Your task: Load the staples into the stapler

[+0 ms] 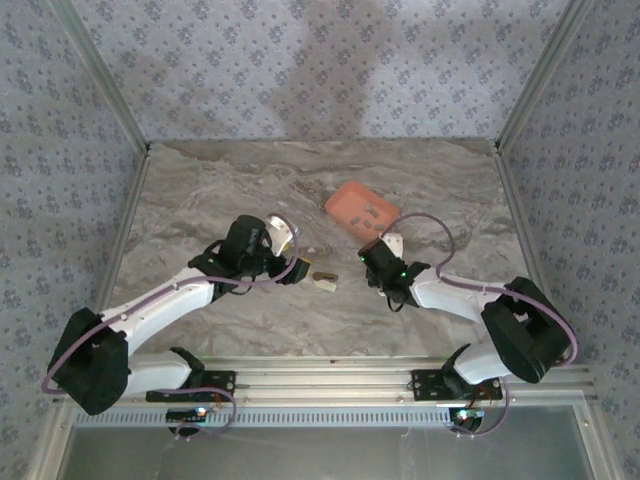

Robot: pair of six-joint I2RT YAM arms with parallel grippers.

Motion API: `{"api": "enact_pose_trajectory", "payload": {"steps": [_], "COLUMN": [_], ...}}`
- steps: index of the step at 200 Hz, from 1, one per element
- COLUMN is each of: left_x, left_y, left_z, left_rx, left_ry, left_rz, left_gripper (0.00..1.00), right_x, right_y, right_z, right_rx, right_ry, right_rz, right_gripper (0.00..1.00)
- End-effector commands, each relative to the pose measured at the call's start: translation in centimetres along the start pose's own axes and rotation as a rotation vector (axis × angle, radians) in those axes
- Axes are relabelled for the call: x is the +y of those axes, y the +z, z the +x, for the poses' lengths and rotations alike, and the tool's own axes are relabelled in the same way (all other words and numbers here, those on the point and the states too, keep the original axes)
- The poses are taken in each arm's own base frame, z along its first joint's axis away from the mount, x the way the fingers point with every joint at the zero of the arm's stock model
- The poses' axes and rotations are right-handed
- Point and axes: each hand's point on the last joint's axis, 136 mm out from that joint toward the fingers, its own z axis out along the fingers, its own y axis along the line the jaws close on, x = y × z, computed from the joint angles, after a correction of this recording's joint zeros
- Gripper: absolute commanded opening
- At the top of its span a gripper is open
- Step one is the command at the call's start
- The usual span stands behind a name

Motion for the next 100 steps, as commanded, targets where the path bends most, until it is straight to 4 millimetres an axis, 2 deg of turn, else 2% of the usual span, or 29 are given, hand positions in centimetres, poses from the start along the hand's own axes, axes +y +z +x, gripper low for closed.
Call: {"api": "enact_pose_trajectory", "payload": {"steps": [1, 100], "left_x": [-0.3, -0.1], "left_y": [0.2, 0.7], "left_z": [0.1, 1.0], "left_rx": [0.000, 0.043], "left_ry": [0.018, 0.058], "left_rz": [0.006, -0.004], "left_gripper": [0.79, 0.78], "right_x": [0.2, 0.2], "right_y": [0.4, 1.5], "right_z": [-0.3, 1.4], "right_rx": [-0.008, 0.057], "right_ry": [-0.021, -0.043], "right_rz": [-0.011, -0.011], "right_gripper": [0.14, 0.18]}}
